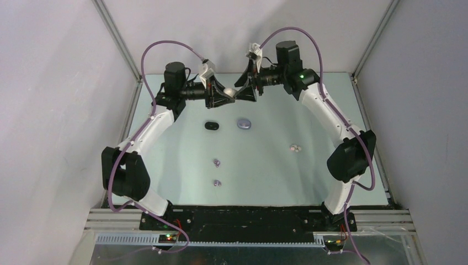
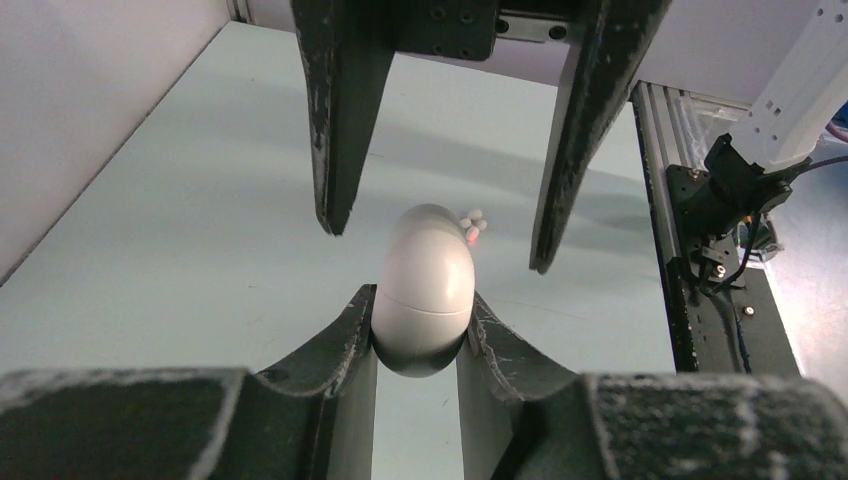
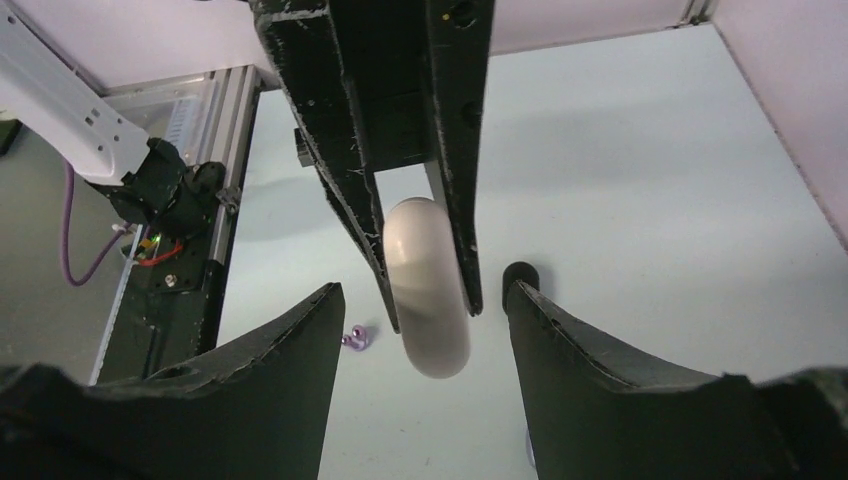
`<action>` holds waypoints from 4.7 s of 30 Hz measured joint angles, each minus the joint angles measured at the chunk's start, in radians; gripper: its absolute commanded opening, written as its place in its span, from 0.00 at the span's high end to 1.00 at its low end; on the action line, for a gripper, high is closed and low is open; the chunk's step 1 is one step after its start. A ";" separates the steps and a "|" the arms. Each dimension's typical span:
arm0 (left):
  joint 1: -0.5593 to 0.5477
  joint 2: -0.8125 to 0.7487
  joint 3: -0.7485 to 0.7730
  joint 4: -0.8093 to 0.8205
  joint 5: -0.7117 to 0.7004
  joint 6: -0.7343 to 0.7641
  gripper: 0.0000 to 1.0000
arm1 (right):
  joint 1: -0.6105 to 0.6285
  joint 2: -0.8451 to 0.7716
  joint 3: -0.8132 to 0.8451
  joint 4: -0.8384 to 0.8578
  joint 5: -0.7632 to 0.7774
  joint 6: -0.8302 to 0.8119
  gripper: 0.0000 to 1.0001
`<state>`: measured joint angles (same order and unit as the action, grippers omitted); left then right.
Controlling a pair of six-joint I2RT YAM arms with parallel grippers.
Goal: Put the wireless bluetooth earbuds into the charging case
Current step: Open the charging case, then pick up the earbud from the center of the board.
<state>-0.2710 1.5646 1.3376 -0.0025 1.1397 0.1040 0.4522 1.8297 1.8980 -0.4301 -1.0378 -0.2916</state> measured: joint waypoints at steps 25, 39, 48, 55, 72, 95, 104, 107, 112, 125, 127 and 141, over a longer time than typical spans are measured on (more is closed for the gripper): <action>0.004 0.006 0.000 0.015 -0.029 -0.006 1.00 | -0.032 0.027 0.000 0.072 0.058 0.100 0.44; 0.000 0.008 -0.001 0.109 -0.010 -0.099 1.00 | -0.040 0.026 0.000 0.105 0.082 0.126 0.40; 0.000 0.008 -0.054 0.270 -0.035 -0.281 1.00 | -0.102 -0.142 -0.068 0.007 0.063 0.048 0.42; 0.009 0.006 -0.097 0.357 -0.081 -0.388 1.00 | -0.195 -0.335 -0.297 -0.206 0.146 -0.261 0.63; 0.069 -0.093 -0.173 0.391 -0.143 -0.427 1.00 | -0.157 0.118 -0.267 -0.725 0.574 -1.000 0.69; 0.085 -0.100 -0.204 0.375 -0.171 -0.425 1.00 | -0.149 0.259 -0.243 -0.823 0.794 -1.320 0.64; 0.085 -0.089 -0.182 0.357 -0.176 -0.417 1.00 | -0.149 0.282 -0.245 -0.830 0.793 -1.325 0.66; 0.085 -0.083 -0.182 0.354 -0.177 -0.417 1.00 | -0.149 0.283 -0.253 -0.831 0.793 -1.326 0.67; 0.085 -0.077 -0.182 0.345 -0.179 -0.412 1.00 | -0.150 0.283 -0.275 -0.831 0.794 -1.325 0.67; 0.085 -0.072 -0.182 0.329 -0.191 -0.399 1.00 | -0.155 0.266 -0.314 -0.809 0.794 -1.325 0.67; 0.085 -0.072 -0.182 0.329 -0.193 -0.399 1.00 | -0.155 0.260 -0.322 -0.806 0.794 -1.325 0.66; 0.085 -0.068 -0.182 0.329 -0.195 -0.393 1.00 | -0.158 0.249 -0.359 -0.855 0.767 -1.323 0.81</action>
<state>-0.1864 1.4963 1.1561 0.3264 0.9451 -0.2886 0.2947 2.0792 1.5394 -1.2854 -0.2707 -1.6142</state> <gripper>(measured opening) 0.318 0.242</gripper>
